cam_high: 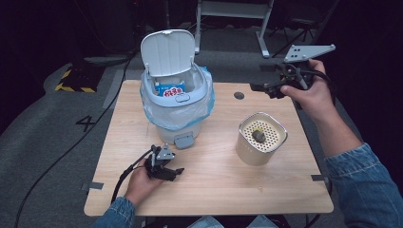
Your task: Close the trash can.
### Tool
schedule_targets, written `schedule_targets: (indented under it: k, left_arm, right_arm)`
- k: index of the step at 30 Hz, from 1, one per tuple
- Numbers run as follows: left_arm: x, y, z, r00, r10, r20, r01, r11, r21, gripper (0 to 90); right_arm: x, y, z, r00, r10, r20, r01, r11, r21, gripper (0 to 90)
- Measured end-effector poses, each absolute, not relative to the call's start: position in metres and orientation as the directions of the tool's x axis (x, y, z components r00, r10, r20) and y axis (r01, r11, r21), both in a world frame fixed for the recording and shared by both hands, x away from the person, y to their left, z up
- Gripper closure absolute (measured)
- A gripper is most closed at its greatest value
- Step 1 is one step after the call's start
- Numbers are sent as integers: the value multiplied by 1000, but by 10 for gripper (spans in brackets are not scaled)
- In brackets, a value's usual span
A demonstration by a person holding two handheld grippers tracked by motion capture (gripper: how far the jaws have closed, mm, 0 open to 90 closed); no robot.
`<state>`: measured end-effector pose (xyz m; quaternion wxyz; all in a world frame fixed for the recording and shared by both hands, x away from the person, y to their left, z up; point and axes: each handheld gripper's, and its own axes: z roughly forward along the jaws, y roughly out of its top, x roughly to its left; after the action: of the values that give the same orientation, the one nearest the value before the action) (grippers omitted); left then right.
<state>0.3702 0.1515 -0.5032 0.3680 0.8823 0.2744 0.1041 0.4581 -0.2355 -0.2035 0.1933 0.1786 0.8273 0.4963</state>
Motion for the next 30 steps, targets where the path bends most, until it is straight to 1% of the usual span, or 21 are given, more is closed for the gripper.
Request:
schedule_targets:
  k: [7, 14, 19, 23, 26, 30]
  left_arm:
    - [370, 153, -503, 823, 568, -17, 414, -579, 703, 294]
    - [371, 161, -502, 805, 592, -17, 433, -569, 699, 297]
    - [371, 161, -502, 806, 592, -18, 433, -569, 699, 296]
    - [372, 161, -502, 807, 590, -20, 433, -568, 700, 295]
    - [372, 161, -503, 806, 591, -20, 433, -566, 701, 296]
    - [373, 161, -502, 806, 592, -20, 434, -567, 700, 297]
  right_arm:
    - [446, -274, -211, -833, 539, -127, 139, 425, 894, 241]
    - [434, -306, -228, -810, 577, -103, 176, 406, 897, 238]
    - [423, -324, -247, -801, 595, -67, 210, 384, 899, 236]
    - [412, -338, -261, -774, 628, -81, 227, 395, 890, 241]
    - [403, -347, -276, -745, 663, -78, 271, 407, 872, 256]
    - [394, -361, -299, -710, 703, -38, 321, 371, 871, 252]
